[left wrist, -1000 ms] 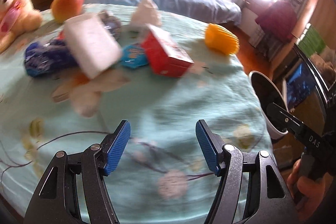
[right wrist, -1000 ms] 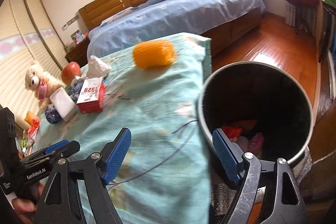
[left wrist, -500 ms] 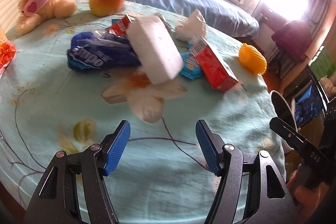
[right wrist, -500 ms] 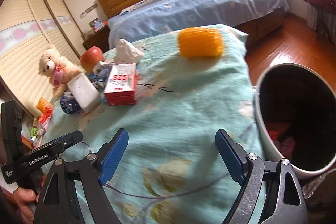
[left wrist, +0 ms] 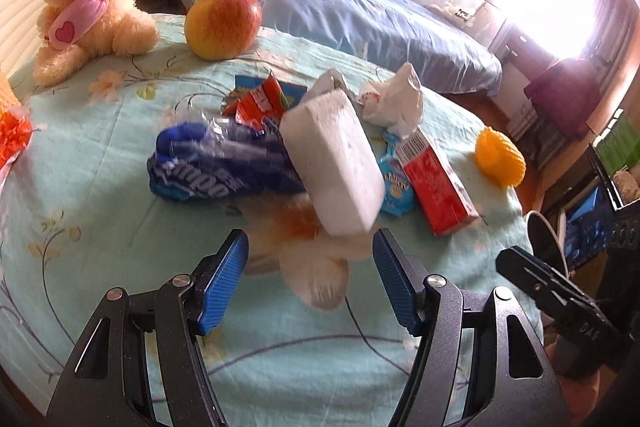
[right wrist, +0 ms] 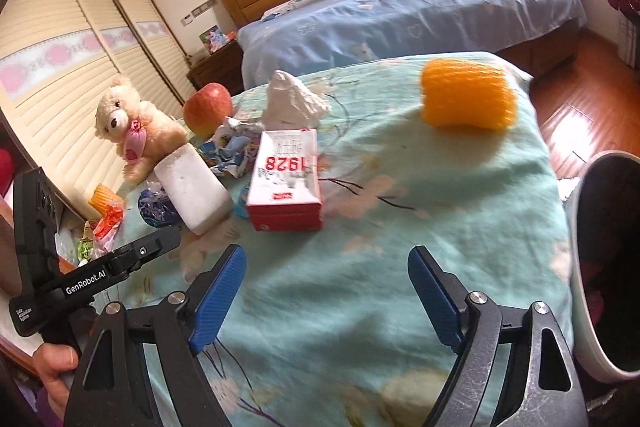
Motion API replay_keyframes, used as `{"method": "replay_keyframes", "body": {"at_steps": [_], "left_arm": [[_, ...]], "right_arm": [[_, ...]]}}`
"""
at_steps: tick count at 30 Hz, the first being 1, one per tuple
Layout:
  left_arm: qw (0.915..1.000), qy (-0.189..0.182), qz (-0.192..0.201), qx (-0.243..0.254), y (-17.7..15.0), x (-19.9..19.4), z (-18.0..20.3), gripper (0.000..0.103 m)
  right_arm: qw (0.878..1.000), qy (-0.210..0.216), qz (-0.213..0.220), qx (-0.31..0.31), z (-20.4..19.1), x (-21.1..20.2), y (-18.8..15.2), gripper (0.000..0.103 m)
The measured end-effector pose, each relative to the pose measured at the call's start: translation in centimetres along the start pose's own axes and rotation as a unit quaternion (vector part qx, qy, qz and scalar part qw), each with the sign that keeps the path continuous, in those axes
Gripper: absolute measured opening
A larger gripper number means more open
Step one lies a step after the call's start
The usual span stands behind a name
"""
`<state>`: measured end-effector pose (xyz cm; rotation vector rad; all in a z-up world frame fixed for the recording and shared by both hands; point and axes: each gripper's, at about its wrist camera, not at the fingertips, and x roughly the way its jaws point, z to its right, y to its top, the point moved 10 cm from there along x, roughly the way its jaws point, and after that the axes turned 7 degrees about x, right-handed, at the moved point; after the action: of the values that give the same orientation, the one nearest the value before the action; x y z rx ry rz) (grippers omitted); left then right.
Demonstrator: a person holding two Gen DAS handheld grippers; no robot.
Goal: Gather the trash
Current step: 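Grasp the white foam block with the left tool while the right tool grasps the white milk box, then carry the foam block with the left tool while the right tool carries the milk box over the bin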
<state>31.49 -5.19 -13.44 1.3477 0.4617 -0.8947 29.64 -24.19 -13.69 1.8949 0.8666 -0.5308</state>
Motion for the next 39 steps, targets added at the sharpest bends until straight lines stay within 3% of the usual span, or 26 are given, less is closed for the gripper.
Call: {"method": "replay_keyframes", "body": {"at_steps": [6, 11, 19, 21, 27, 39], "left_arm": [[0.9999, -0.01, 0.007, 0.004, 1.3, 0.5, 0.1, 0.066], [0.9998, -0.017, 0.001, 0.007, 1.5, 1.6, 0.1, 0.064], [0.9985, -0.049, -0.005, 0.023, 0.9, 2.0, 1.3, 0.016], [0.9984, -0.049, -0.005, 0.028, 0.7, 1.8, 1.6, 0.015], [0.9978, -0.051, 0.003, 0.042, 0.2, 0.8, 2.4, 0.012], [0.9942, -0.079, 0.012, 0.072, -1.1, -1.1, 6.5, 0.011]], "right_arm": [[1.0, 0.02, -0.004, 0.005, -0.9, 1.3, 0.9, 0.071], [1.0, 0.025, -0.017, 0.003, -1.3, 2.7, 1.1, 0.068], [0.999, 0.029, -0.033, -0.008, -2.5, 4.7, 1.4, 0.068], [0.999, 0.024, -0.035, -0.013, -2.6, 5.2, 1.4, 0.052], [1.0, 0.007, -0.022, -0.018, -2.3, 4.2, 1.1, 0.052], [1.0, -0.013, 0.019, 0.007, 0.8, -1.8, 0.0, 0.052]]}}
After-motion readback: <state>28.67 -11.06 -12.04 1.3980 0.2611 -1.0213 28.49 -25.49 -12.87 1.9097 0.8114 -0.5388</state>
